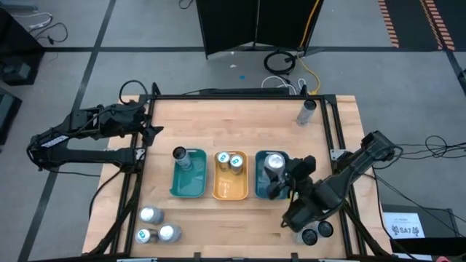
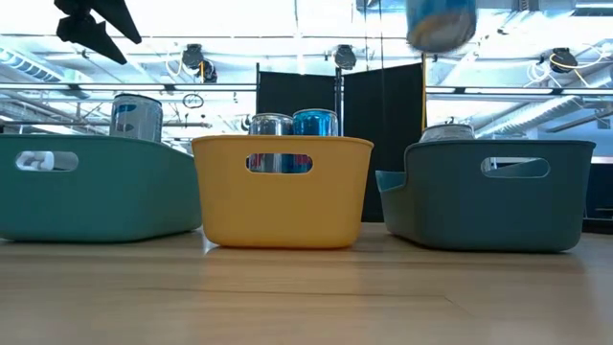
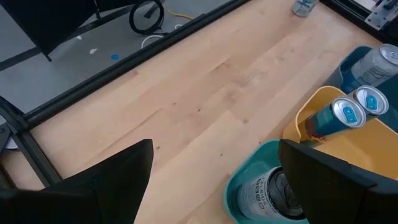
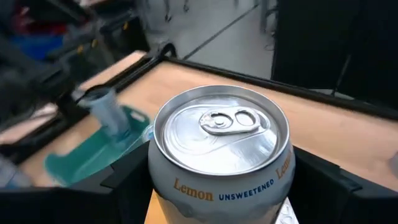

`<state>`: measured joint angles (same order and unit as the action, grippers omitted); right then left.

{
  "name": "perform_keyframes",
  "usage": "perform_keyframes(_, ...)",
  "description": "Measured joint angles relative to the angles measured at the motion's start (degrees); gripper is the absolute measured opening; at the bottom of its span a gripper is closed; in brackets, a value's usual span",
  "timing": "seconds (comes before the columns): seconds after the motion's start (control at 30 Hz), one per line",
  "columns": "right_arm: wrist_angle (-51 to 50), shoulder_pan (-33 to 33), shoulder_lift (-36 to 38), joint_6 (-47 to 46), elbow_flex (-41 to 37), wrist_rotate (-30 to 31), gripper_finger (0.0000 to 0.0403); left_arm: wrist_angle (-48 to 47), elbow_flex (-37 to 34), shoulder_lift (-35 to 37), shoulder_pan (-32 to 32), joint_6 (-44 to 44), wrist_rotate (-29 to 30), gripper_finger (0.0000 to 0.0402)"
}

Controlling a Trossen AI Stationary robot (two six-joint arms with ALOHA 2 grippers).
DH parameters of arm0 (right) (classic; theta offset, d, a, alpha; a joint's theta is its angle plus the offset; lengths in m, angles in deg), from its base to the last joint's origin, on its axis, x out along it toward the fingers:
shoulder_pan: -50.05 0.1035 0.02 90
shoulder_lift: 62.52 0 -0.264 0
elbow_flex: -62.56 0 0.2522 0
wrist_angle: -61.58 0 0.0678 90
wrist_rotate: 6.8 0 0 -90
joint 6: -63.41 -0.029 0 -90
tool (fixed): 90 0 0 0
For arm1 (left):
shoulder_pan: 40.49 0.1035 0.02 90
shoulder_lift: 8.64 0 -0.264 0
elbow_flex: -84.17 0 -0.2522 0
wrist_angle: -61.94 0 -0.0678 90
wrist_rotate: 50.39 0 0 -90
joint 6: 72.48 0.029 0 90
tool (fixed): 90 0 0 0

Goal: Sort soda cans
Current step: Put the top silver can into the dark green bin

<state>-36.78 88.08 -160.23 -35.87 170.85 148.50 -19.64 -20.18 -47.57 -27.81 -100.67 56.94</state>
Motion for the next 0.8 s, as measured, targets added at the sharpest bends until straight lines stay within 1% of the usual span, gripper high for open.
perform_keyframes(0.1,5.0,0.5,-0.6,-6.2,-7.2,-0.3,0.0284,0.0,0.0,0.0,0.0,0.0,0.0,0.0354)
perform_keyframes(0.2,10.0,1.0,-0.5,-7.7,-12.4,-1.2,0.0284,-0.1,0.0,0.0,0.0,0.0,0.0,0.0354)
perform_keyframes(0.3,15.0,0.6,-0.5,-7.4,-16.7,-0.5,0.0284,-0.2,0.0,0.0,0.0,0.0,0.0,0.0355)
perform_keyframes(0.47,19.0,0.2,-0.9,-6.3,-22.1,-0.9,0.0284,-0.1,0.0,0.0,0.0,0.1,0.0,0.0354)
perform_keyframes(0.67,29.3,-1.1,-1.9,-6.0,-29.8,-0.8,0.0284,-0.1,0.0,0.0,0.0,0.1,-0.3,0.0355)
perform_keyframes(0.8,35.0,-2.5,-3.1,-2.0,-33.1,-0.3,0.0284,-0.1,0.0,0.0,0.0,0.0,-0.9,0.0354)
